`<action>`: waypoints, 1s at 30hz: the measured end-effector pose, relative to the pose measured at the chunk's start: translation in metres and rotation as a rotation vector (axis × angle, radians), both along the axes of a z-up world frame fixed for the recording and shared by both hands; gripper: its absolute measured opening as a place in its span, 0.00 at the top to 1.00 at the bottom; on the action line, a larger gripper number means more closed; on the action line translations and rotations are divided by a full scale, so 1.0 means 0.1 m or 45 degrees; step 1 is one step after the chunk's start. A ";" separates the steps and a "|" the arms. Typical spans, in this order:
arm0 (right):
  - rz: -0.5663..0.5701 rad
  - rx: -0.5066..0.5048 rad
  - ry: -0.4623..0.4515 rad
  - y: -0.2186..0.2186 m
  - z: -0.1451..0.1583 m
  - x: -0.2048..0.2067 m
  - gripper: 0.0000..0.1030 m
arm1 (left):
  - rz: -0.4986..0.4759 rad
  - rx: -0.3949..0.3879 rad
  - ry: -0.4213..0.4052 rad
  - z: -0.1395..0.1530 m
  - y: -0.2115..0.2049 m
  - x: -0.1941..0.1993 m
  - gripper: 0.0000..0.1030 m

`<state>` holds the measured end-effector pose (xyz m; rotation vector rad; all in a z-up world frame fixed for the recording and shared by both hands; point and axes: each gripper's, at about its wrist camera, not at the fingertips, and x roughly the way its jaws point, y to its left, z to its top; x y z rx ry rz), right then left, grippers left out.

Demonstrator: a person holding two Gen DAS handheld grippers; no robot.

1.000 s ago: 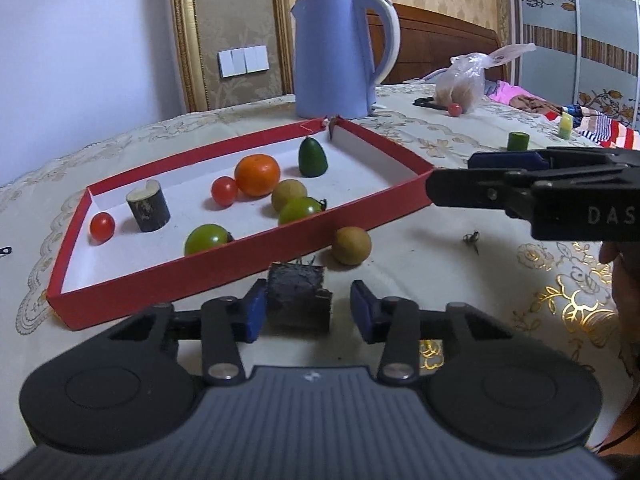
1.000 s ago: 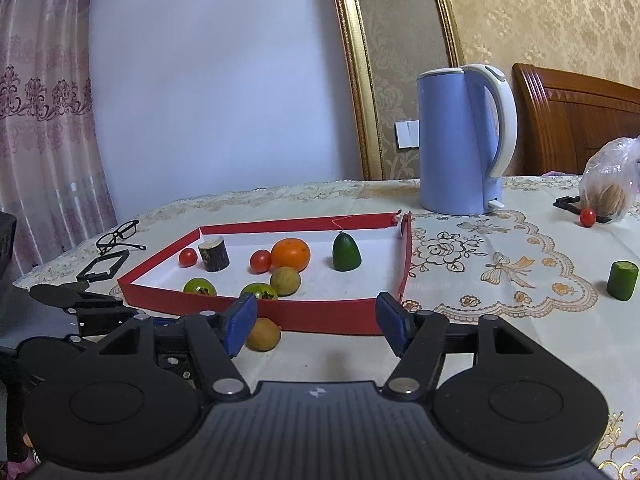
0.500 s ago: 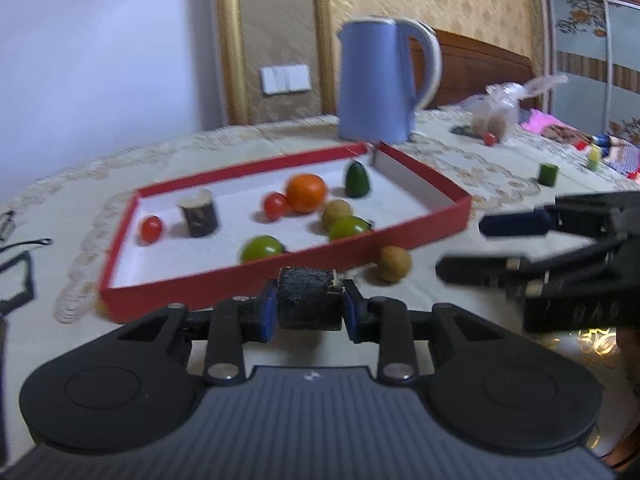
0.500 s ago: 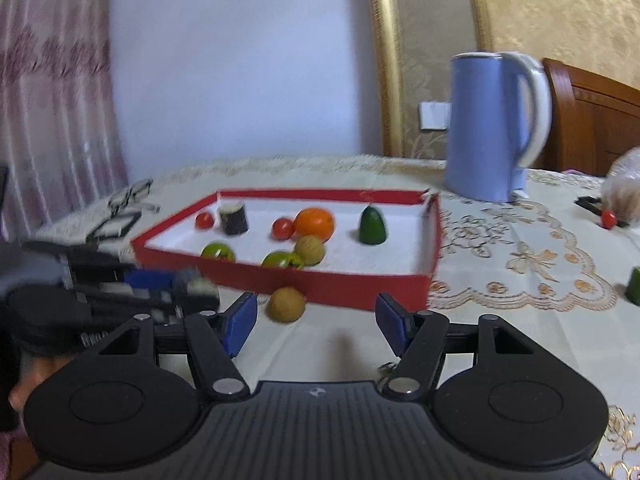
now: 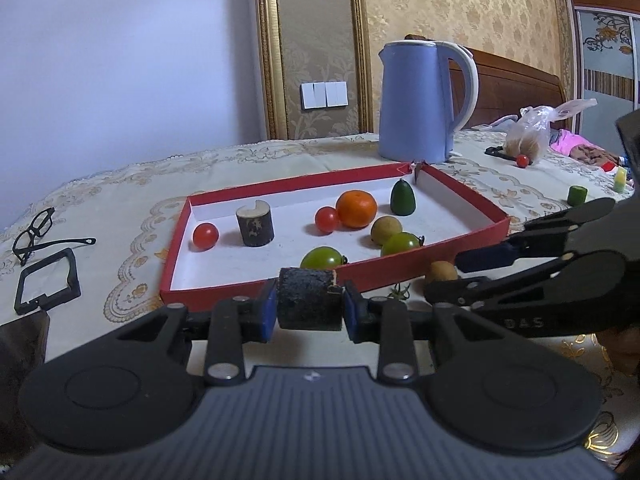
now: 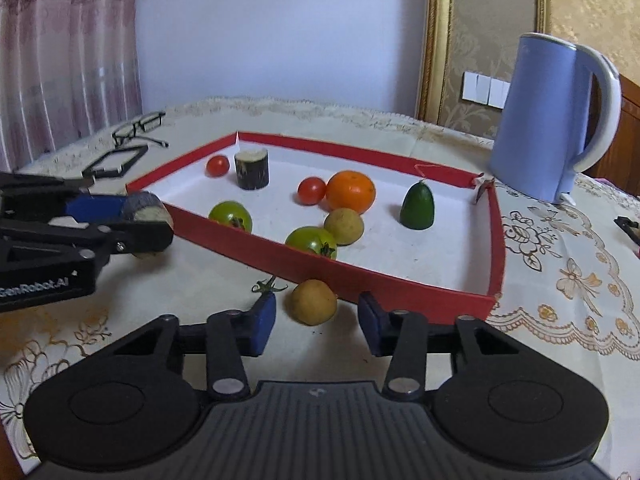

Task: Organize fruits
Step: 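Carry the log piece toward the tray with the left tool while the right tool grasps another brown pear, then lower the log piece into the tray and open the left tool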

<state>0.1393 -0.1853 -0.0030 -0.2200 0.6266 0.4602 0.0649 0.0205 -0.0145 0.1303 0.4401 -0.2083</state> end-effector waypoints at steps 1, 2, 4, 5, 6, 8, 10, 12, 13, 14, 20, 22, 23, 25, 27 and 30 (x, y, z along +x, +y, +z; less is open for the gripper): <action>0.004 -0.007 0.006 0.01 -0.01 0.01 0.61 | 0.001 0.002 -0.001 0.00 -0.01 -0.01 0.71; 0.008 -0.016 0.013 0.02 -0.02 0.03 0.62 | 0.002 0.004 -0.003 0.00 -0.01 -0.01 0.71; 0.016 -0.019 0.022 0.02 -0.03 0.05 0.66 | 0.005 0.007 -0.005 0.00 -0.01 -0.01 0.71; 0.021 -0.015 0.028 0.03 -0.02 0.06 0.69 | 0.007 0.008 -0.005 0.00 -0.01 -0.01 0.71; 0.027 -0.016 0.030 0.03 -0.02 0.05 0.70 | 0.009 0.008 -0.005 -0.01 -0.02 -0.01 0.71; 0.033 -0.021 0.026 0.05 -0.02 0.05 0.75 | 0.014 0.009 -0.003 -0.01 -0.01 0.00 0.71; 0.039 -0.026 0.024 0.05 -0.02 0.04 0.75 | 0.018 0.009 -0.001 -0.01 -0.01 0.01 0.71; 0.041 -0.028 0.022 0.06 -0.02 0.04 0.75 | 0.020 0.012 -0.001 -0.01 -0.02 0.02 0.71; 0.043 -0.026 0.021 0.05 -0.02 0.04 0.75 | 0.021 0.013 0.000 -0.02 -0.02 0.03 0.71; 0.042 -0.023 0.020 0.04 -0.02 0.03 0.75 | 0.023 0.014 0.000 -0.02 -0.03 0.04 0.71; 0.028 0.000 -0.002 -0.04 0.00 -0.07 0.75 | 0.048 0.020 0.011 -0.04 -0.04 0.07 0.71; 0.018 0.007 -0.020 -0.08 0.01 -0.13 0.75 | 0.064 0.021 0.012 -0.03 -0.04 0.08 0.71; 0.013 0.014 -0.032 -0.11 0.02 -0.17 0.75 | 0.077 0.022 0.011 -0.02 -0.04 0.09 0.71; 0.004 0.032 -0.052 -0.17 0.05 -0.24 0.75 | 0.099 0.027 0.011 0.00 -0.04 0.10 0.71; -0.004 0.052 -0.062 -0.23 0.06 -0.28 0.75 | 0.119 0.034 0.014 0.02 -0.06 0.13 0.71; -0.019 0.085 -0.077 -0.32 0.09 -0.35 0.75 | 0.134 0.051 0.013 0.05 -0.10 0.16 0.71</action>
